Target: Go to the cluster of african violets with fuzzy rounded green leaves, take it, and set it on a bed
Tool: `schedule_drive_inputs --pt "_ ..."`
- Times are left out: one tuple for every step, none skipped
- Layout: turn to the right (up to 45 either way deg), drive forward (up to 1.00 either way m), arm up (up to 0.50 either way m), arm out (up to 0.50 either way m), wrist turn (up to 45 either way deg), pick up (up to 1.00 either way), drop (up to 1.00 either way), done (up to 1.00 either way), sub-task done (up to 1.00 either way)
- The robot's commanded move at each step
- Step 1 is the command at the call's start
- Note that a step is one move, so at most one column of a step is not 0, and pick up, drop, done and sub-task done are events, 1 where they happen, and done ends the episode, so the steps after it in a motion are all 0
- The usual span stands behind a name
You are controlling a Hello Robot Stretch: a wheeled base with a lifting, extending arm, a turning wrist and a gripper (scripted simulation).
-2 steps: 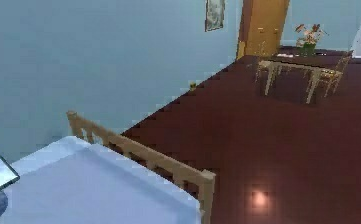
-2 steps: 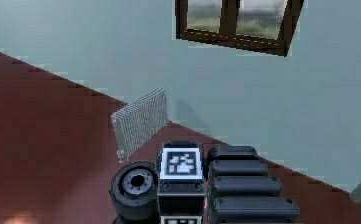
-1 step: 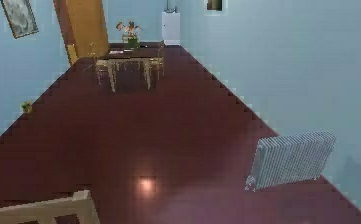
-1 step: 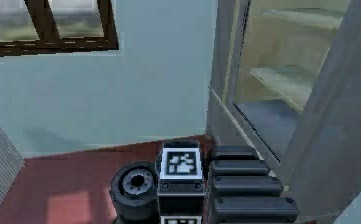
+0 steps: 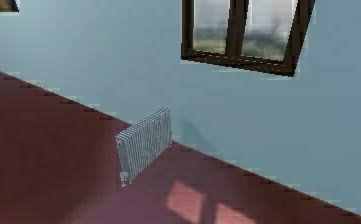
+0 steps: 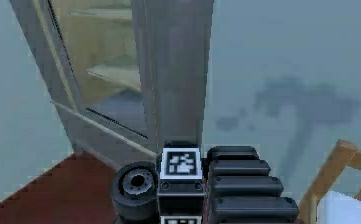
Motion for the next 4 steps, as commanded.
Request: schedule_drive_inputs --pt "27.0 0.0 0.0 0.0 0.0 0.0 0.0 0.0 0.0" --pt "45.0 0.0 0.0 0.0 0.0 0.0 0.0 0.0 0.0" --pt "45.0 0.0 0.0 0.0 0.0 0.0 0.0 0.0 0.0" --pt "45.0 0.0 0.0 0.0 0.0 0.0 0.0 0.0 0.0"
